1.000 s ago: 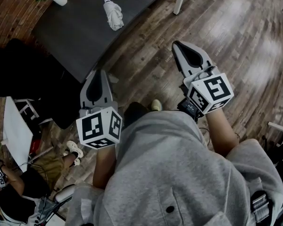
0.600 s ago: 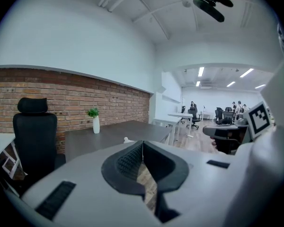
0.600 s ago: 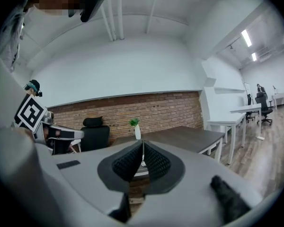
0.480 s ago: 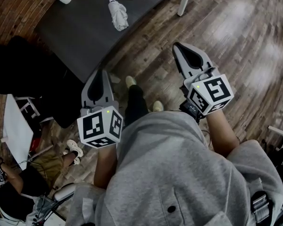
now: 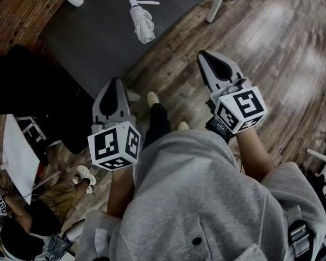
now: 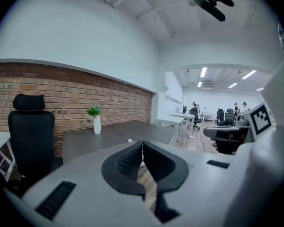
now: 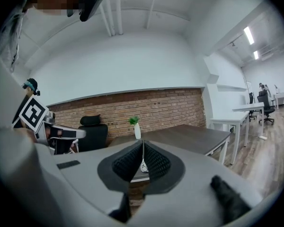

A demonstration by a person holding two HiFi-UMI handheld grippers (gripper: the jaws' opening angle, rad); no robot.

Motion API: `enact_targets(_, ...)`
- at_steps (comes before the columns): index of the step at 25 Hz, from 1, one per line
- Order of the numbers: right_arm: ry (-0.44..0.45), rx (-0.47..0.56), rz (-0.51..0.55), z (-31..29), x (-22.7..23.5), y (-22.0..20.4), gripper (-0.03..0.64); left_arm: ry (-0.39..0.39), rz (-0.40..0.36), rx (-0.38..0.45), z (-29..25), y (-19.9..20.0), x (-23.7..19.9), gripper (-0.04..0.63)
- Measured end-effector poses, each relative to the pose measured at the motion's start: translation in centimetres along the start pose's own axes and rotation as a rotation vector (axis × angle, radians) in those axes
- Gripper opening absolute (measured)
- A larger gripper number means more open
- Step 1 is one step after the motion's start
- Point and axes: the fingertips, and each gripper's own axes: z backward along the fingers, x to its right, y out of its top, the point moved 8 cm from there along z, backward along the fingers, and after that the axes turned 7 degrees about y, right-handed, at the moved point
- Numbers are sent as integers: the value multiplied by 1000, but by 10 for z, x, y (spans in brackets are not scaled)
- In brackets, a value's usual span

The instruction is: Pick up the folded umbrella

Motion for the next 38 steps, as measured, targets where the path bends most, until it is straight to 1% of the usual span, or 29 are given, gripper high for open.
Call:
enact_targets(8,29,-47,4,-69,6,7,25,28,36,-38,-45,6,-41,15)
enact_targets(11,32,-61,10,-93,9,11,24,23,46,-43,-64,12,-56,15)
enact_targets(17,19,-88,21,-135,8,18,25,-11,57,-46,-98,23,-81,15)
enact_targets(22,1,-120,27,-160,11,21,24,-36,72,-49,-121,30,-96,15)
enact_targets(26,-21,-129,28,-177,11,22,25,-65,62,-55,-137,34,-108,15)
enact_targets(31,-40,-148,34,-200,6,21,25,-92,71,-73,-159,36,-127,15)
enact_targets(38,-101,-175,34,-220,9,17,25,-148,59,-69,-185,40,-143,15)
